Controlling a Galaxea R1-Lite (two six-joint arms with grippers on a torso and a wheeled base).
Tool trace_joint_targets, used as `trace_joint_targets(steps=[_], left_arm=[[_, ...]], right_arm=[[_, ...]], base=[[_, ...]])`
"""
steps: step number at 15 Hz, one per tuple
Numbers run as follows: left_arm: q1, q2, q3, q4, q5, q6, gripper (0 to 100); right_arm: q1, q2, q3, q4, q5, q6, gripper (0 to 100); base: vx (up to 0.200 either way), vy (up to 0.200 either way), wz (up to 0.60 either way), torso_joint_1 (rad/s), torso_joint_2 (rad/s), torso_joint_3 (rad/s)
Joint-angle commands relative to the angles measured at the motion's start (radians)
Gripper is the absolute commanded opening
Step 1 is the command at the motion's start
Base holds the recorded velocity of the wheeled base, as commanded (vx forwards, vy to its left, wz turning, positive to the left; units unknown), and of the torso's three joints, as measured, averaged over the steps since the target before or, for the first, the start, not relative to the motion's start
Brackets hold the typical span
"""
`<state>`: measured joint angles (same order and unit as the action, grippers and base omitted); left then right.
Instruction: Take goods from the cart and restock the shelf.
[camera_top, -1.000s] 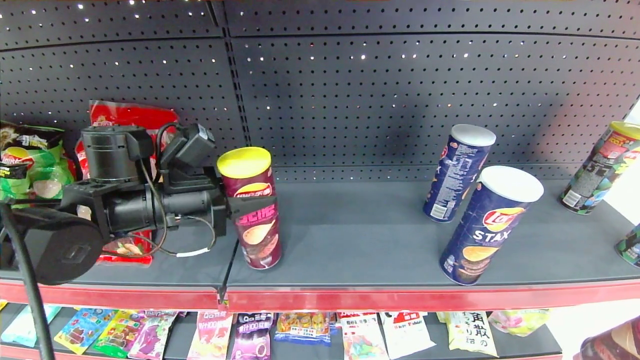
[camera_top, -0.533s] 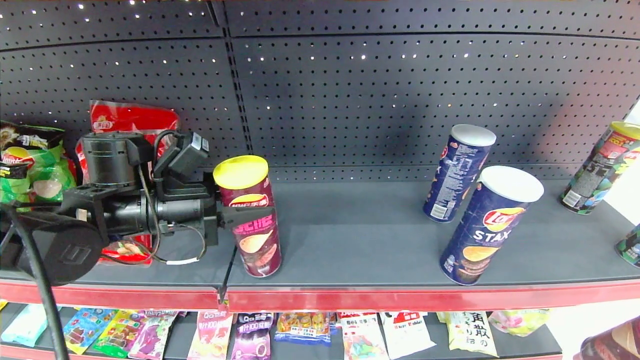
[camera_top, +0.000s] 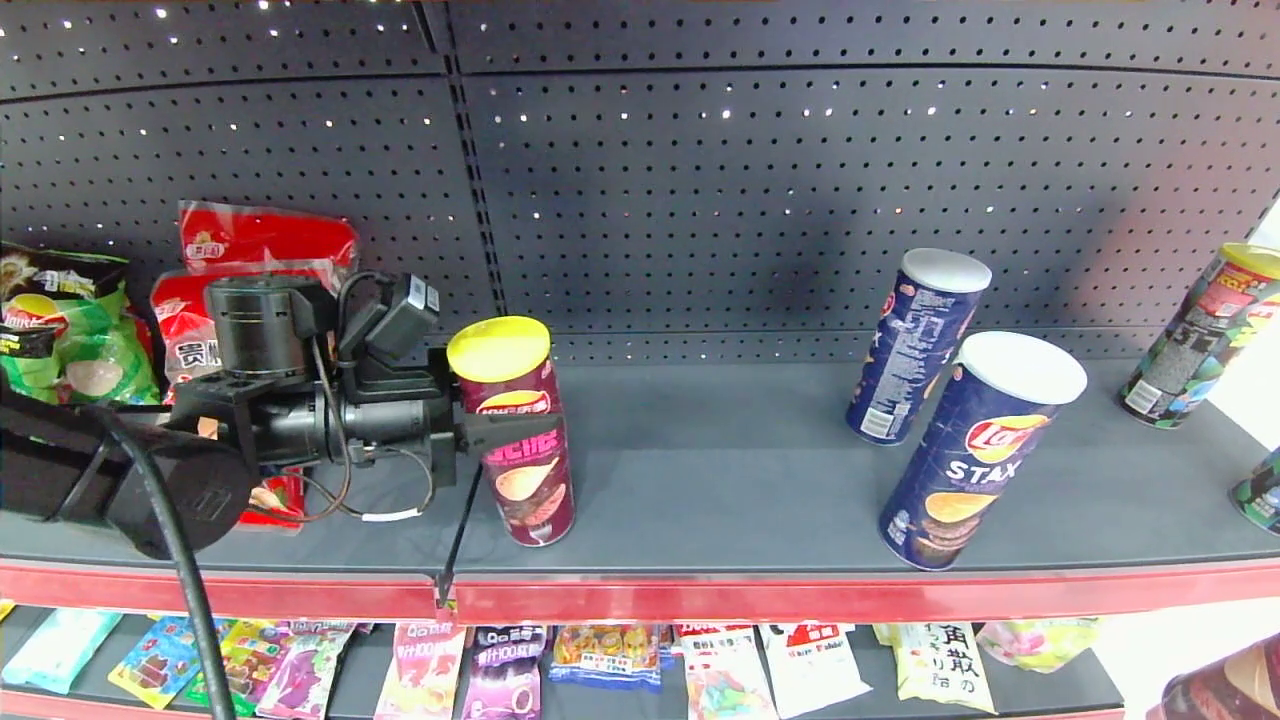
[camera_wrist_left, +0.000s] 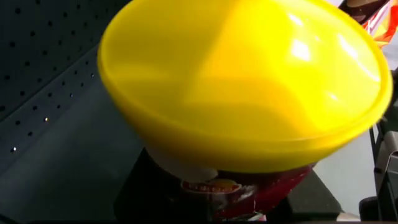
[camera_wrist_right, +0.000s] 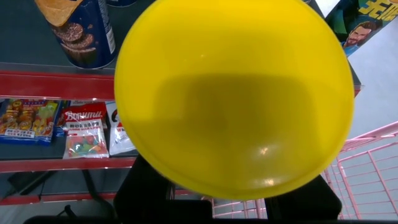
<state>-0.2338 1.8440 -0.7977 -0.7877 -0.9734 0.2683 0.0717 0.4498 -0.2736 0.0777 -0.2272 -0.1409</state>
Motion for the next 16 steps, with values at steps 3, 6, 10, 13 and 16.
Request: trace_joint_targets(steps=[3,6,10,13,16], left_arm=[[0.001,0.021,0.003,-0.001,-0.004,0.029,0],[-0.001,0.017,0.011,-0.001,-0.024,0.031,0],[0.002,0.011,0.026,-0.001,-0.048,0.028,0],[0.002,0.009,0.026,-0.001,-0.067,0.028,0],[0.002,0.011,0.029,-0.001,-0.077,0.028,0]], right_arm=[[0.0,0.0,0.004,0.001,0.0,0.0,0],[0.0,0.0,0.004,0.001,0.002,-0.002,0],[0.0,-0.002,0.005,0.001,0.0,-0.002,0],[0.0,-0.005,0.005,0.001,0.0,0.0,0],[0.0,-0.006,0.005,0.001,0.0,-0.002,0]], base=[[0.0,0.0,0.0,0.0,0.0,0.0],[0.0,0.0,0.0,0.0,0.0,0.0],[0.0,0.0,0.0,0.0,0.0,0.0],[0.0,0.0,0.0,0.0,0.0,0.0],[0.0,0.0,0.0,0.0,0.0,0.0]])
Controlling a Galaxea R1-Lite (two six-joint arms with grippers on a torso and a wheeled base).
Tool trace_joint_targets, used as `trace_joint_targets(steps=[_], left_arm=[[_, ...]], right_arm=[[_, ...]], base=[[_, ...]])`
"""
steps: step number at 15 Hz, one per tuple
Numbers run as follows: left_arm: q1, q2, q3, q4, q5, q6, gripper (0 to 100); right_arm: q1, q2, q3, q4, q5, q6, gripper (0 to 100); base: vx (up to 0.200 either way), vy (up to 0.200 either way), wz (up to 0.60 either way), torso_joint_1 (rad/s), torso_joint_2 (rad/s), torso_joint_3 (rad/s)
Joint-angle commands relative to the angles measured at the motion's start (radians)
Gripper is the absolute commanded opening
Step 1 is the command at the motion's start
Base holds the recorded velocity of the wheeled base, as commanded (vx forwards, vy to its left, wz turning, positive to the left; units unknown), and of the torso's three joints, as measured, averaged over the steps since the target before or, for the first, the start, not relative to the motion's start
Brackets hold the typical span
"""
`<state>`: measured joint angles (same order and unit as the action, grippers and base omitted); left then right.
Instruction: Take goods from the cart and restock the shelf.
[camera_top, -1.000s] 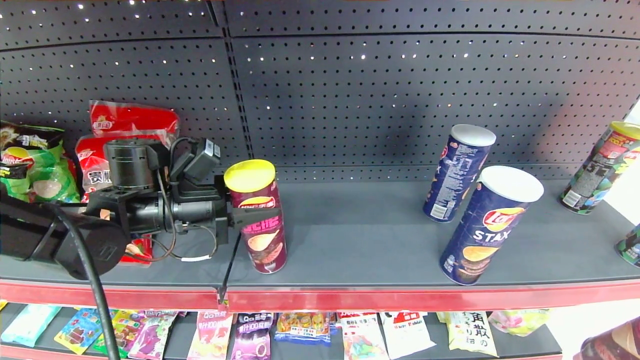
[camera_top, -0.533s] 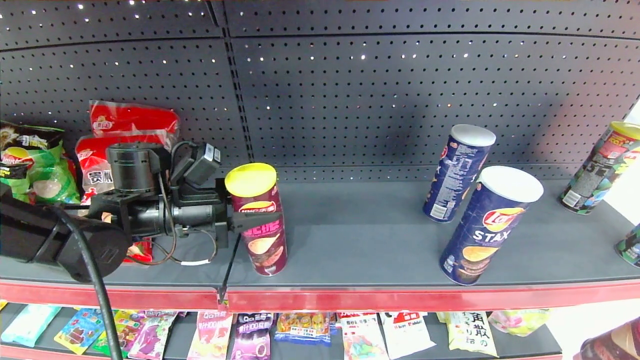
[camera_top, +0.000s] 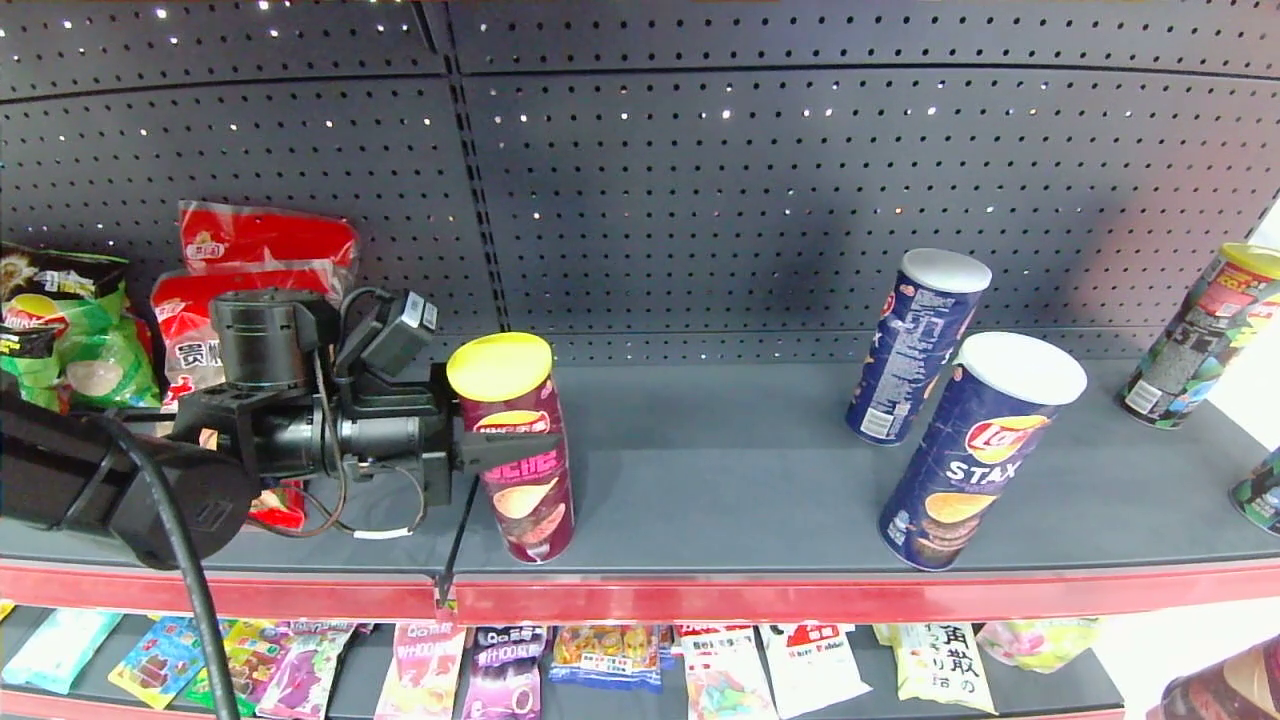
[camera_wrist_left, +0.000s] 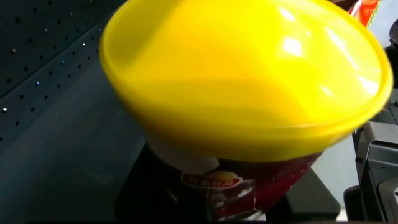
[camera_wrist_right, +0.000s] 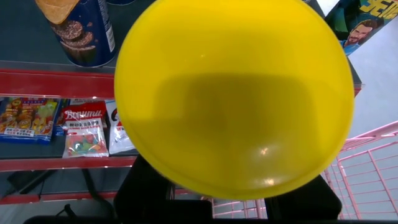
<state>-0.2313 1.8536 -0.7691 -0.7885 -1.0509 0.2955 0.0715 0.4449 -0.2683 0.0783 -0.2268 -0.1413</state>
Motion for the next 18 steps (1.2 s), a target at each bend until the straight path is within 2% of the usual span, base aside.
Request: trace_joint_targets(steps=[1,6,11,12,18], left_arm=[[0.0,0.004,-0.001,0.0,-0.015,0.001,0],[0.0,0.009,-0.002,0.0,-0.034,-0.004,0],[0.0,0.009,-0.002,0.0,-0.028,-0.003,0],[0.0,0.009,-0.002,0.0,-0.028,-0.003,100],[0.0,-0.014,-0.006,-0.003,-0.005,0.002,100]], right_arm=[[0.001,-0.002,0.0,0.0,0.0,0.0,0],[0.001,0.0,-0.002,0.0,0.0,0.0,0],[0.001,-0.002,-0.003,0.0,0.0,-0.001,0],[0.001,-0.002,-0.003,0.0,0.0,-0.001,0],[0.001,0.0,-0.006,0.0,0.0,-0.001,0]], base=[[0.0,0.0,0.0,0.0,0.0,0.0],[0.0,0.0,0.0,0.0,0.0,0.0],[0.0,0.0,0.0,0.0,0.0,0.0],[0.0,0.0,0.0,0.0,0.0,0.0],[0.0,0.0,0.0,0.0,0.0,0.0]])
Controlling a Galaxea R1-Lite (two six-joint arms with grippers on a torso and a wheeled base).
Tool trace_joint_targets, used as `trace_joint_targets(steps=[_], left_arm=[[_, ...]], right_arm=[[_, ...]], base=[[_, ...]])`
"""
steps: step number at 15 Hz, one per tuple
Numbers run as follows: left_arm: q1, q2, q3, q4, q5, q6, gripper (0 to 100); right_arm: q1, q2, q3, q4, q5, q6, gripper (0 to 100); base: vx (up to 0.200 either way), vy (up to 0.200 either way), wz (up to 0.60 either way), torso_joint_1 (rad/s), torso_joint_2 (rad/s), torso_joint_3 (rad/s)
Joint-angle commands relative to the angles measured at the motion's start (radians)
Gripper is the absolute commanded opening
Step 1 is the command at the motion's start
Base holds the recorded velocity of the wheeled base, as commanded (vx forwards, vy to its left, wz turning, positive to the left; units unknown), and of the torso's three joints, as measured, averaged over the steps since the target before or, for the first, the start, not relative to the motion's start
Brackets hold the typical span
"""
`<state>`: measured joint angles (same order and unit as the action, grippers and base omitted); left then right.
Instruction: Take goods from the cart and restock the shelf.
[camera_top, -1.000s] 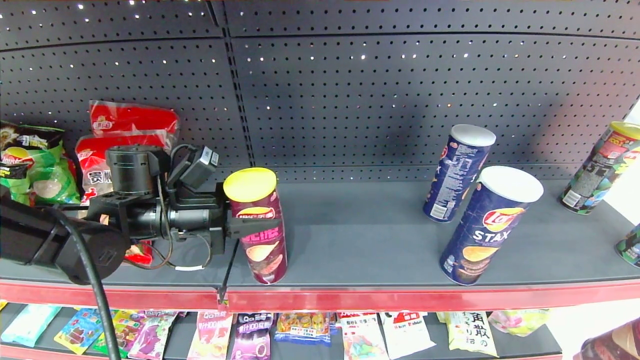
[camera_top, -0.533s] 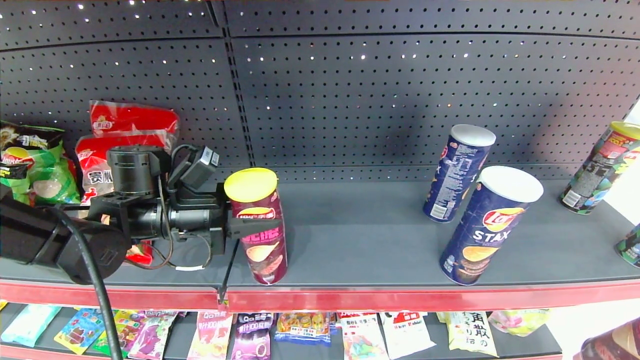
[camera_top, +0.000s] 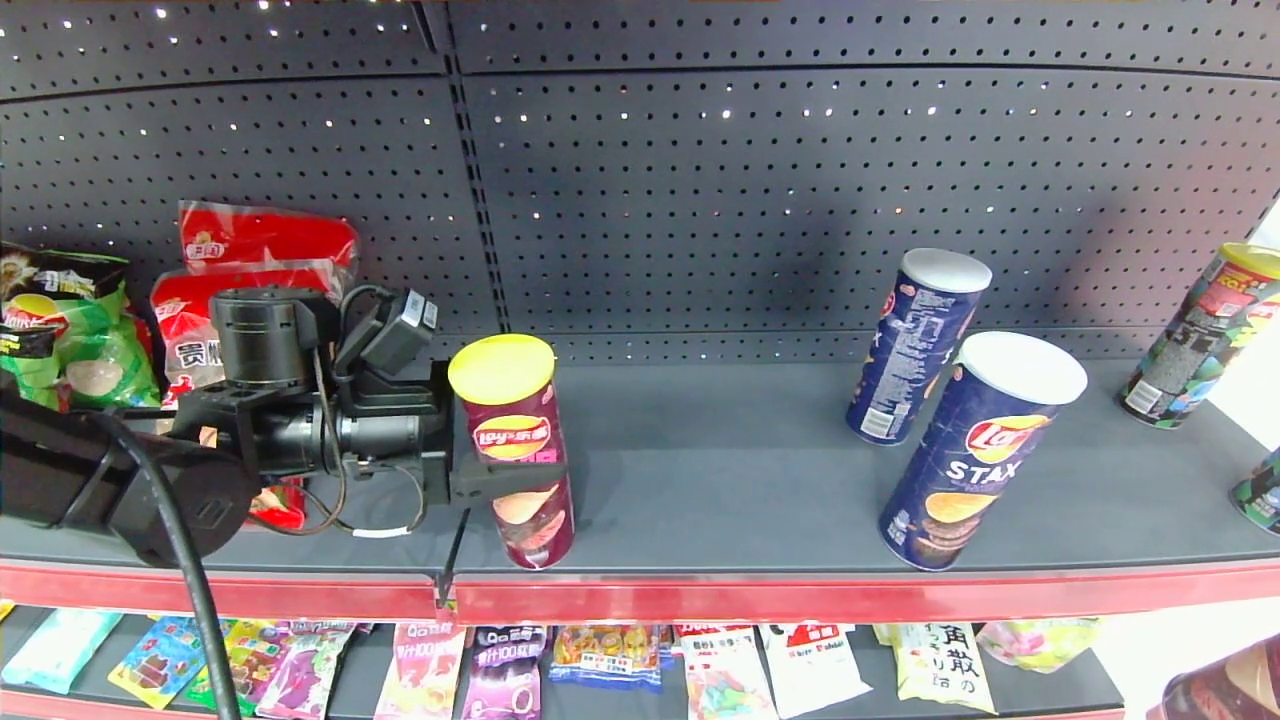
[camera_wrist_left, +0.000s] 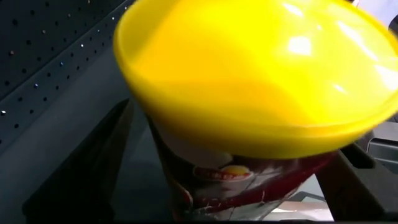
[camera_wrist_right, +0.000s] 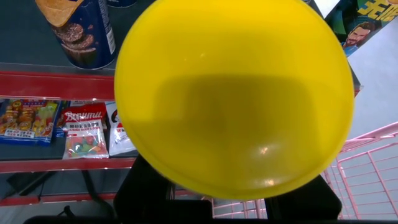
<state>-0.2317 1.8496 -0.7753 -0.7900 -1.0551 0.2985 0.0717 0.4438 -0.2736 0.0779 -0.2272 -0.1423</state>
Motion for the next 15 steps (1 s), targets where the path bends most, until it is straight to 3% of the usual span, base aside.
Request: trace_joint_targets(steps=[1,5,8,12,15], left_arm=[[0.0,-0.029,-0.002,0.002,0.001,-0.009,100],[0.002,-0.055,-0.027,0.0,0.001,-0.012,100],[0.003,-0.085,-0.048,0.0,0.001,-0.047,100],[0.015,-0.115,-0.067,0.002,-0.003,-0.048,100],[0.015,-0.151,-0.076,0.0,-0.003,-0.114,100]], right_arm=[[0.0,-0.001,-0.001,0.0,0.0,0.0,0],[0.0,-0.001,-0.001,0.0,0.0,0.0,0],[0.0,-0.001,-0.002,0.0,0.0,0.0,0],[-0.001,-0.014,0.002,0.0,0.0,-0.003,0],[0.0,-0.014,0.004,0.0,0.0,-0.003,0]], base=[[0.0,0.0,0.0,0.0,0.0,0.0],[0.0,0.0,0.0,0.0,0.0,0.0],[0.0,0.0,0.0,0.0,0.0,0.0],[0.0,0.0,0.0,0.0,0.0,0.0],[0.0,0.0,0.0,0.0,0.0,0.0]])
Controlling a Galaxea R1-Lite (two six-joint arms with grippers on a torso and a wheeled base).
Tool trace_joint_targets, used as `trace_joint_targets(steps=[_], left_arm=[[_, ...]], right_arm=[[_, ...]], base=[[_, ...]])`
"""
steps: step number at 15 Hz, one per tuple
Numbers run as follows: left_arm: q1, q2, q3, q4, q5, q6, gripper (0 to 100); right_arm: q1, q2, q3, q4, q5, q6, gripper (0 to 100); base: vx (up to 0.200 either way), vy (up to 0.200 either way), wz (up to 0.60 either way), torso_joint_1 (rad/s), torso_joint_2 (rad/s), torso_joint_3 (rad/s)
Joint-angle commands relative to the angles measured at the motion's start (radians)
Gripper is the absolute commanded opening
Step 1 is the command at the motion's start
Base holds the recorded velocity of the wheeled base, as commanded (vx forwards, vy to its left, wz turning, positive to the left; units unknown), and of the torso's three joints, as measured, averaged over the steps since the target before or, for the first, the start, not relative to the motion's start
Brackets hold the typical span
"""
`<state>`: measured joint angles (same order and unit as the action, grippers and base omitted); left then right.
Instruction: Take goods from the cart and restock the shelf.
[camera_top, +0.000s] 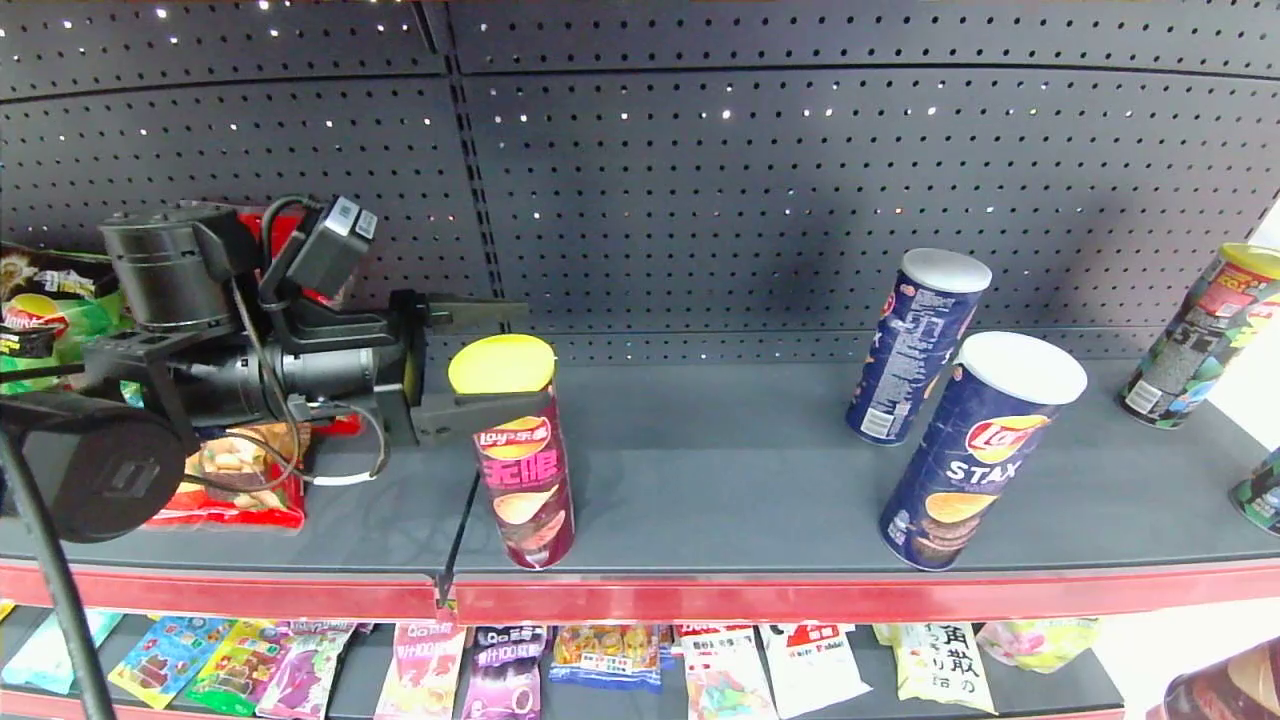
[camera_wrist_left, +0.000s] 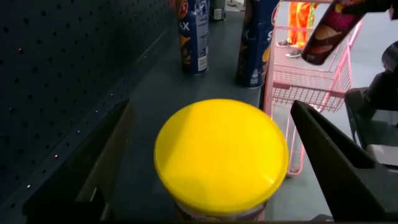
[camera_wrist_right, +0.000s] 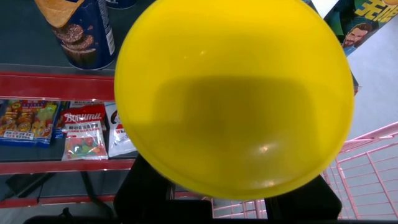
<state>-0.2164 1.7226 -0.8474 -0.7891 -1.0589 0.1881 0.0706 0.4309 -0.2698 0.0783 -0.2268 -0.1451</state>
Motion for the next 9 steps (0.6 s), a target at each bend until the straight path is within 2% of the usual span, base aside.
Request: trace_joint_targets(steps=[1,4,6,7,8,9], left_arm=[[0.0,-0.032,-0.015,-0.001,0.005,-0.032,100],[0.002,-0.041,-0.047,-0.001,0.019,-0.061,100],[0.002,-0.058,-0.061,-0.001,0.111,-0.098,100],[0.0,-0.077,-0.076,-0.001,0.185,-0.131,100],[0.002,-0.104,-0.085,0.001,0.274,-0.185,100],[0.0,-0.138,-0.091,0.01,0.392,-0.246,100]], right_arm=[[0.001,-0.001,-0.002,0.0,0.0,-0.001,0],[0.001,-0.001,0.0,0.0,0.001,-0.001,0],[0.001,0.002,-0.005,0.0,0.006,-0.002,0],[0.003,0.008,-0.011,0.0,0.009,-0.002,0],[0.005,0.012,-0.012,0.0,0.011,-0.002,0],[0.009,0.017,-0.016,0.0,0.012,-0.002,0]], base=[[0.0,0.0,0.0,0.0,0.0,0.0],[0.0,0.0,0.0,0.0,0.0,0.0],[0.0,0.0,0.0,0.0,0.0,0.0],[0.0,0.0,0.0,0.0,0.0,0.0],[0.0,0.0,0.0,0.0,0.0,0.0],[0.0,0.0,0.0,0.0,0.0,0.0]])
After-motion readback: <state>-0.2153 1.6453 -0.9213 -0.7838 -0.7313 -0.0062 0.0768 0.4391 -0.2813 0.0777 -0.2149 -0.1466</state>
